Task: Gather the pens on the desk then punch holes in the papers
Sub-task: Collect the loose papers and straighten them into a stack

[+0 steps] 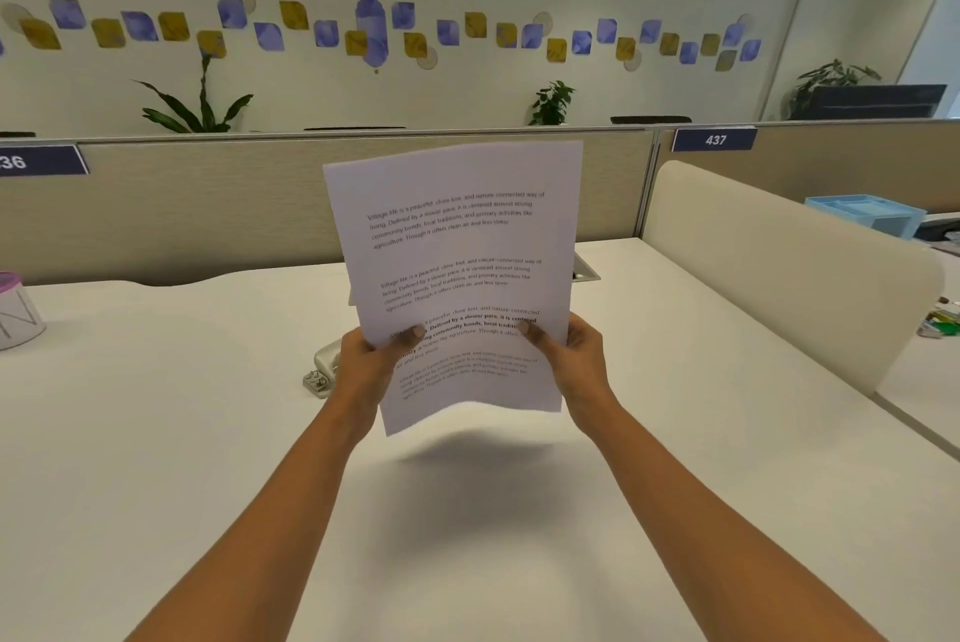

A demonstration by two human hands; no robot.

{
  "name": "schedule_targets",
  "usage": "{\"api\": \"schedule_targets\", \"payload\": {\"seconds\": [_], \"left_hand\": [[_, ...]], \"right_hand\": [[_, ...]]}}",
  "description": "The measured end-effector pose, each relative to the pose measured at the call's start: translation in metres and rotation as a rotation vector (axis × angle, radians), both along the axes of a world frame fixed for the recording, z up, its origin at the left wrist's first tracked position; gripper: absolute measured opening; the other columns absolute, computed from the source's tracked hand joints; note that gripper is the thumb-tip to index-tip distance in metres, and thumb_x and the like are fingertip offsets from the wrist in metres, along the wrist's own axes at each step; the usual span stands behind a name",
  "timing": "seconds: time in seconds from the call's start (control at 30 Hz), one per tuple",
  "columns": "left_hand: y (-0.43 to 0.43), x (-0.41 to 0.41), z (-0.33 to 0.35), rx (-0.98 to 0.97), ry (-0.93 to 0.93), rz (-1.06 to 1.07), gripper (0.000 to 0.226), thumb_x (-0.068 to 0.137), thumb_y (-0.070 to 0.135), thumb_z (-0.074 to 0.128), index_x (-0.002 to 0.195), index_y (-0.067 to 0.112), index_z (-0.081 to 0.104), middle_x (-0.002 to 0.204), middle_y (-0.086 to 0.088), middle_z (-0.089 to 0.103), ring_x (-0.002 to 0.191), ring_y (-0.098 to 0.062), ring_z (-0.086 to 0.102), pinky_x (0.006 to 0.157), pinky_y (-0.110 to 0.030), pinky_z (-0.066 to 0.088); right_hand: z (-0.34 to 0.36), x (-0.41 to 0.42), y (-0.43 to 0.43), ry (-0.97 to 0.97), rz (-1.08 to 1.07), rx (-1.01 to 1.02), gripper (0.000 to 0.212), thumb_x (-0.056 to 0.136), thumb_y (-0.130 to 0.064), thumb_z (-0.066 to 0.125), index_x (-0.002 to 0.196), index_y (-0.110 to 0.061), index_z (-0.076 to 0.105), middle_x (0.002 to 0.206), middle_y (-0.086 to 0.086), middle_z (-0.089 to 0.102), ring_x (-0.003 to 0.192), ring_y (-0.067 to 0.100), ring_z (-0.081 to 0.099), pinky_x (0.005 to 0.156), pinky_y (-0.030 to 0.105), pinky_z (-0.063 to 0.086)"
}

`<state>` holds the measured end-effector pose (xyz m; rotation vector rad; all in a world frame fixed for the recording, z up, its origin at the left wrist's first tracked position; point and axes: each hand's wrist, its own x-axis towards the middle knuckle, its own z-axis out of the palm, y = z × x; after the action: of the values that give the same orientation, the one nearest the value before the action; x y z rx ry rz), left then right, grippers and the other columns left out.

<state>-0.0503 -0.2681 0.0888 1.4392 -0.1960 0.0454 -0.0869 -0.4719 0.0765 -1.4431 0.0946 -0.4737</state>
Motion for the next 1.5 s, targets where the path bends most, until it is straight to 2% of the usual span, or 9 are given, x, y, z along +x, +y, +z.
{"api": "schedule_targets", "payload": {"seconds": [0.1,0.23,0.53,0.67,0.83,1.03,1.2,1.33,1.5], "left_hand": [[0.002,0.0,0.003,0.0,-0.004,0.004,0.024,0.079,0.008,0.068,0.103,0.011,0.064,0.099,-0.009,0.069,0.085,-0.026,0.064,0.079,-0.039,0.052],[0.007,-0.003,-0.015,0.045,0.05,-0.003,0.017,0.078,0.008,0.068,0.092,0.018,0.066,0.091,-0.004,0.07,0.084,-0.025,0.066,0.072,-0.035,0.053],[0.006,-0.005,-0.038,-0.038,0.158,0.04,0.013,0.082,0.013,0.066,0.088,0.025,0.066,0.084,0.005,0.072,0.08,-0.018,0.069,0.066,-0.033,0.054],[0.001,-0.005,-0.033,-0.194,0.15,0.087,0.013,0.082,0.012,0.065,0.092,0.021,0.065,0.081,0.007,0.073,0.071,-0.012,0.071,0.057,-0.029,0.056],[-0.02,-0.012,-0.025,-0.437,0.122,0.078,0.023,0.084,0.0,0.059,0.095,0.021,0.062,0.087,0.007,0.073,0.078,-0.011,0.07,0.078,-0.037,0.054],[-0.03,-0.021,-0.023,-0.473,0.131,0.026,0.031,0.085,-0.004,0.055,0.112,0.012,0.058,0.105,-0.004,0.067,0.089,-0.016,0.068,0.08,-0.04,0.056],[0.015,-0.001,-0.011,-0.534,0.166,0.123,0.029,0.086,-0.007,0.052,0.108,0.01,0.057,0.1,-0.003,0.064,0.088,-0.017,0.061,0.065,-0.023,0.059],[0.062,0.014,-0.005,-0.316,0.225,0.151,0.016,0.084,-0.001,0.058,0.091,0.013,0.061,0.073,0.004,0.073,0.075,-0.018,0.061,0.056,-0.026,0.056],[0.078,0.016,-0.011,0.159,0.241,0.057,0.021,0.078,0.006,0.069,0.097,0.011,0.064,0.093,-0.007,0.067,0.081,-0.025,0.062,0.07,-0.035,0.051]], "right_hand": [[0.002,0.001,-0.001,-0.012,0.013,-0.014,0.011,0.08,-0.019,0.07,0.09,-0.017,0.067,0.092,0.005,0.071,0.077,0.022,0.066,0.065,0.028,0.055],[-0.024,-0.004,-0.003,0.073,0.02,-0.018,0.021,0.08,-0.02,0.07,0.101,-0.016,0.065,0.097,0.003,0.071,0.086,0.025,0.068,0.072,0.033,0.059],[-0.072,-0.019,-0.011,0.182,0.083,-0.022,0.031,0.078,-0.014,0.072,0.108,-0.01,0.067,0.095,-0.005,0.073,0.083,0.006,0.07,0.065,0.016,0.054],[-0.066,-0.016,-0.014,0.144,0.064,0.224,0.021,0.079,-0.01,0.069,0.099,-0.014,0.067,0.095,0.0,0.074,0.085,0.013,0.071,0.069,0.022,0.056],[-0.054,-0.009,-0.005,0.062,0.047,0.564,0.019,0.08,-0.006,0.066,0.095,-0.018,0.064,0.078,-0.009,0.075,0.067,0.004,0.069,0.058,0.016,0.054],[-0.052,-0.005,0.012,0.014,0.122,0.458,0.024,0.082,-0.001,0.062,0.103,-0.014,0.062,0.093,-0.002,0.074,0.083,0.011,0.071,0.065,0.022,0.057],[-0.042,-0.011,-0.012,0.016,0.095,0.298,0.018,0.084,0.001,0.058,0.1,-0.007,0.061,0.098,0.007,0.068,0.086,0.018,0.067,0.068,0.025,0.057],[-0.028,-0.015,-0.036,0.017,0.047,0.236,0.016,0.085,0.001,0.058,0.098,-0.006,0.061,0.098,0.007,0.068,0.085,0.018,0.067,0.07,0.027,0.056],[-0.02,-0.014,-0.037,0.037,0.022,0.113,0.017,0.086,-0.005,0.059,0.102,-0.009,0.062,0.101,0.01,0.067,0.091,0.03,0.063,0.086,0.044,0.053]]}}
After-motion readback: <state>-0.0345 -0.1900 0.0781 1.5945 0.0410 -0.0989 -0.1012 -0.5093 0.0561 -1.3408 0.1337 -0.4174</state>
